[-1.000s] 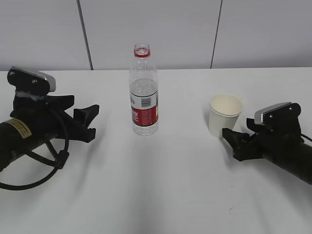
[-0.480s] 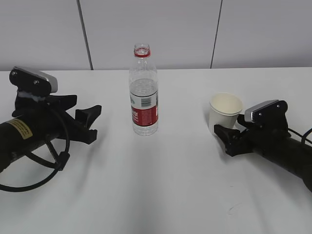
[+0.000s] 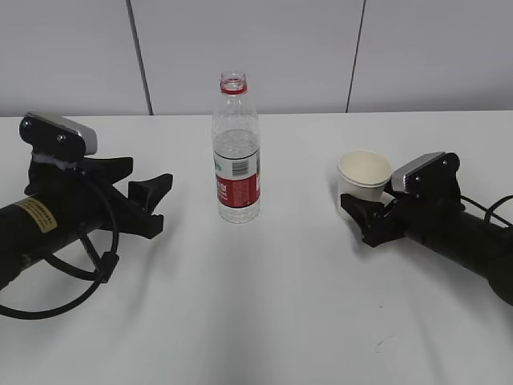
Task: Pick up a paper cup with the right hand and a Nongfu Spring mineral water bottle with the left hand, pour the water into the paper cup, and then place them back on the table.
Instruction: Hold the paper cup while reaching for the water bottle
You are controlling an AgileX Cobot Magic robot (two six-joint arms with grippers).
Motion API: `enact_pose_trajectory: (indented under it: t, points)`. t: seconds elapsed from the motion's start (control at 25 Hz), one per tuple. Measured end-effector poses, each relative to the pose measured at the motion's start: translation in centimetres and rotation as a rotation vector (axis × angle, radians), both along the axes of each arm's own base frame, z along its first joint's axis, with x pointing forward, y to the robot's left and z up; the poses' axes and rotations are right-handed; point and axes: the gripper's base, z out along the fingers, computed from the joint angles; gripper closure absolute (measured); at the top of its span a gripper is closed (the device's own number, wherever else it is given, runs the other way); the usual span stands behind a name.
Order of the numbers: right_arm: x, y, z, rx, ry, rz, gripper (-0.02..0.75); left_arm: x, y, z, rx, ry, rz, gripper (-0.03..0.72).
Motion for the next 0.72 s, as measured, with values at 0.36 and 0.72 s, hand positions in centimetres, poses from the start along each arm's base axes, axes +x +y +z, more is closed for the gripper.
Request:
enact_pose_trajectory:
  t: [0.36,0.72]
  points:
    - [0.03,0.10,-0.07,-0.001,-0.003,0.013,0.241,-0.09,-0.24,0.17,-0.015,-0.013,-0.027,0.250]
    - [-0.29,0.68,-0.09,-0.015,-0.006,0.091,0.251,-0.27,-0.77,0.41,-0.007,-0.046,-0.096,0.143]
